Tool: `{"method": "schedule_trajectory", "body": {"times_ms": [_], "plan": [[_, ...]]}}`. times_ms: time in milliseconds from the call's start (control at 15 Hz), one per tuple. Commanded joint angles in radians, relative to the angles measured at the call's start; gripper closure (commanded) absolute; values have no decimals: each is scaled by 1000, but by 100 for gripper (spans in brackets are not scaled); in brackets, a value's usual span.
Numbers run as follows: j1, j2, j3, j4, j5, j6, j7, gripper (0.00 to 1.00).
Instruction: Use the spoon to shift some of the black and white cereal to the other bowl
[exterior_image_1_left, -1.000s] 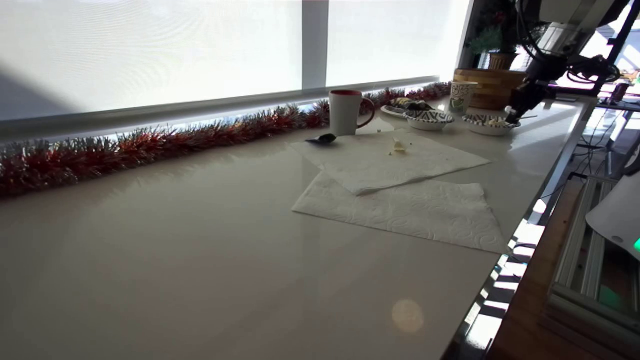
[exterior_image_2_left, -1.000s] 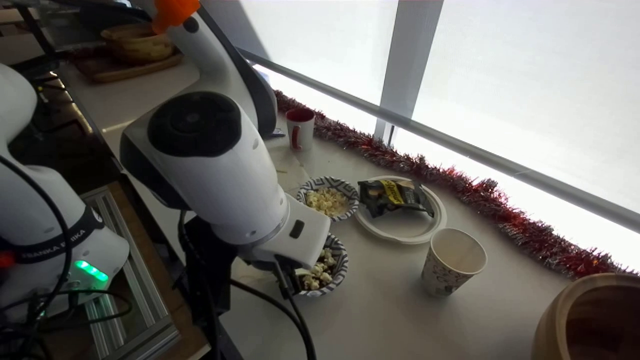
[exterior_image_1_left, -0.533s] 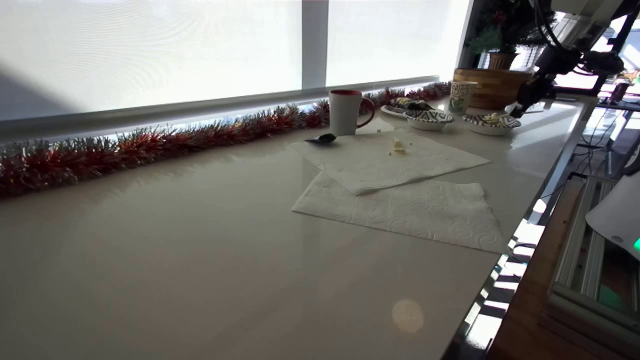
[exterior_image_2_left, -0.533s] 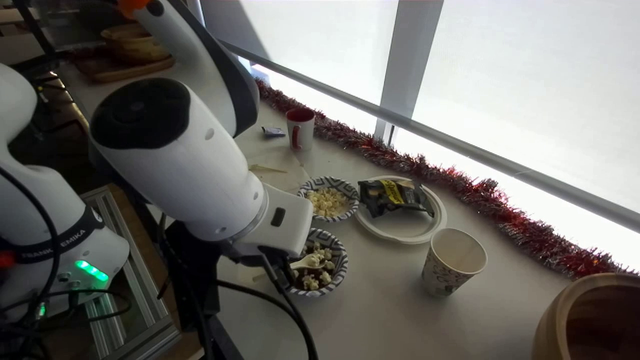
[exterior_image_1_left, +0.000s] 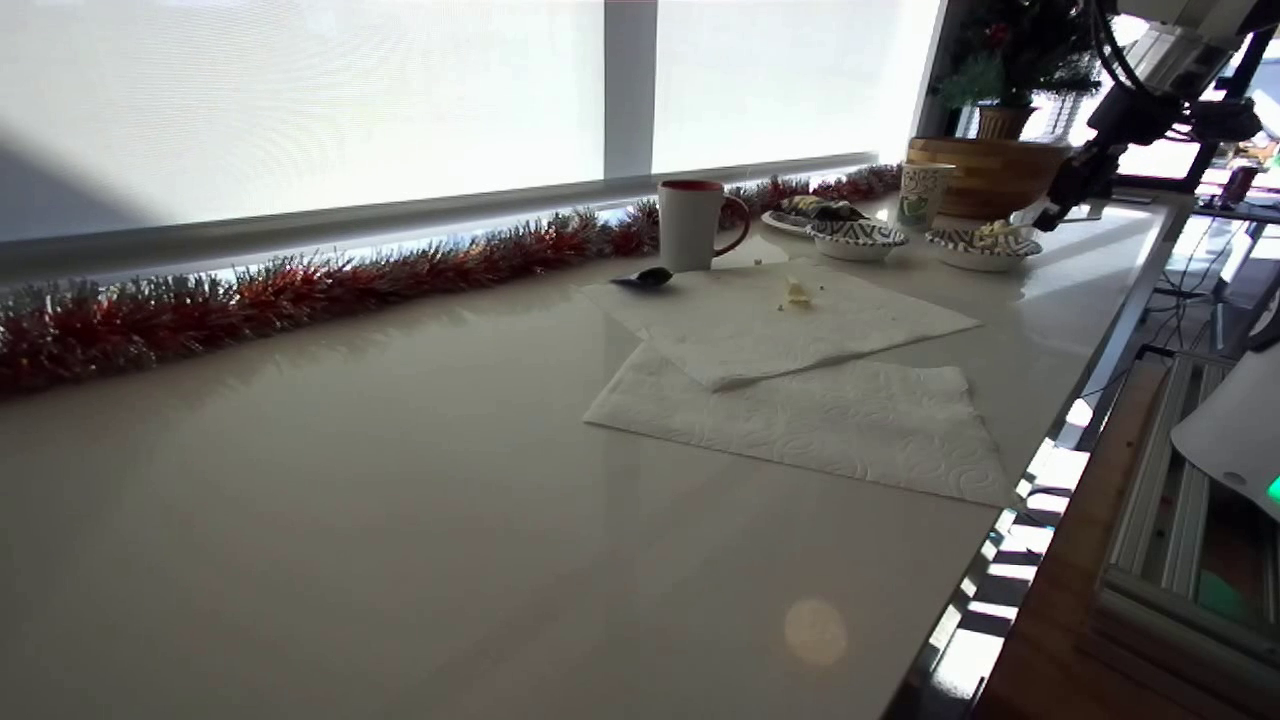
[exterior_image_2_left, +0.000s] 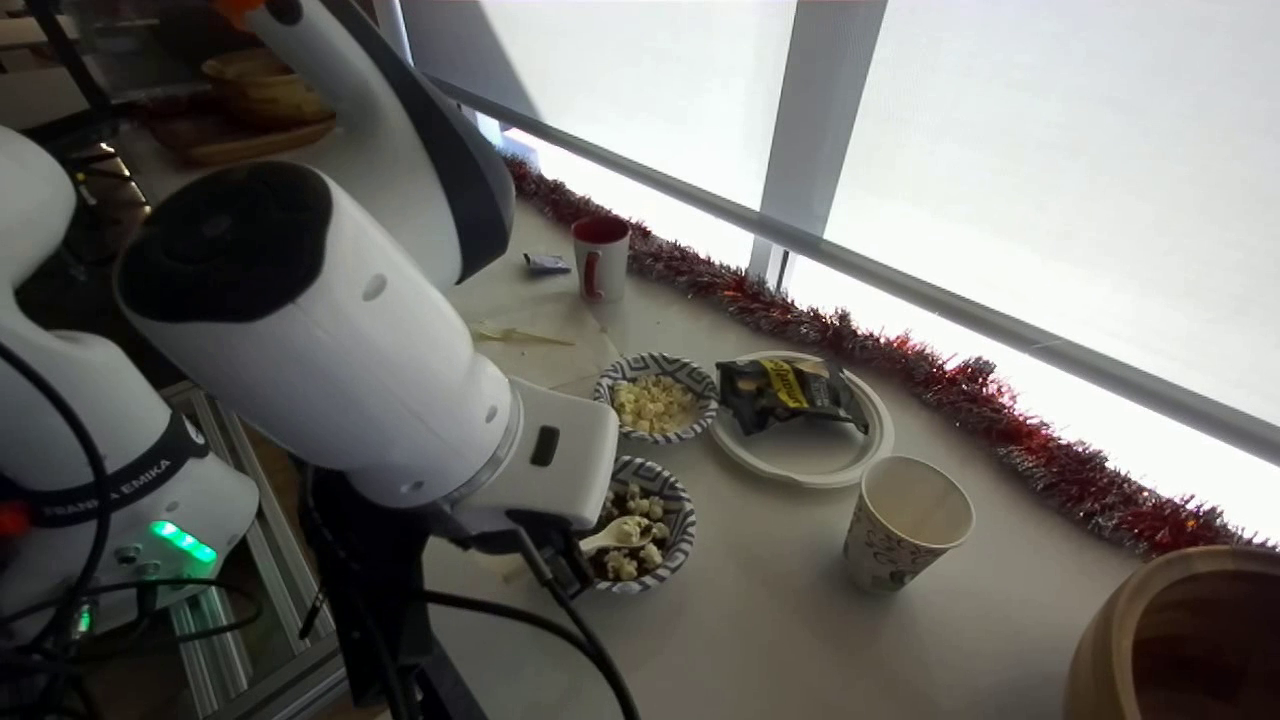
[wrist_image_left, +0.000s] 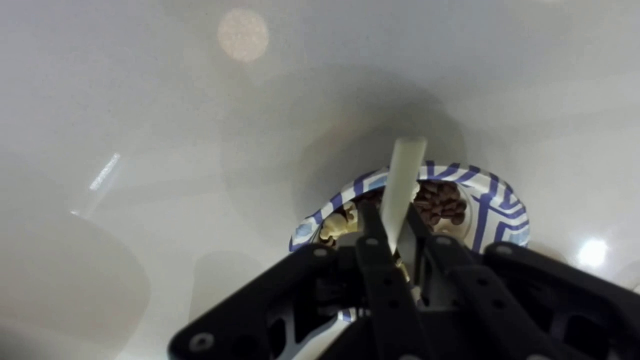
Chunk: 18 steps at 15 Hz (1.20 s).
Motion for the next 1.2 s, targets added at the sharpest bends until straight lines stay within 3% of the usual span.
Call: {"method": "schedule_trajectory", "body": {"times_ms": [0,333,400,667,1133], "plan": [[-28,-51,-9,0,-1,-38,-99,97],[-80,-124,9,-7,-112,-156,-156,97],[-41,-150,-35,-7,-172,-180,-132,97],[-36,-239,-6,-8,-324,-240,-48,97],[86,-329,68,-4,-327,-245,122,97]]}}
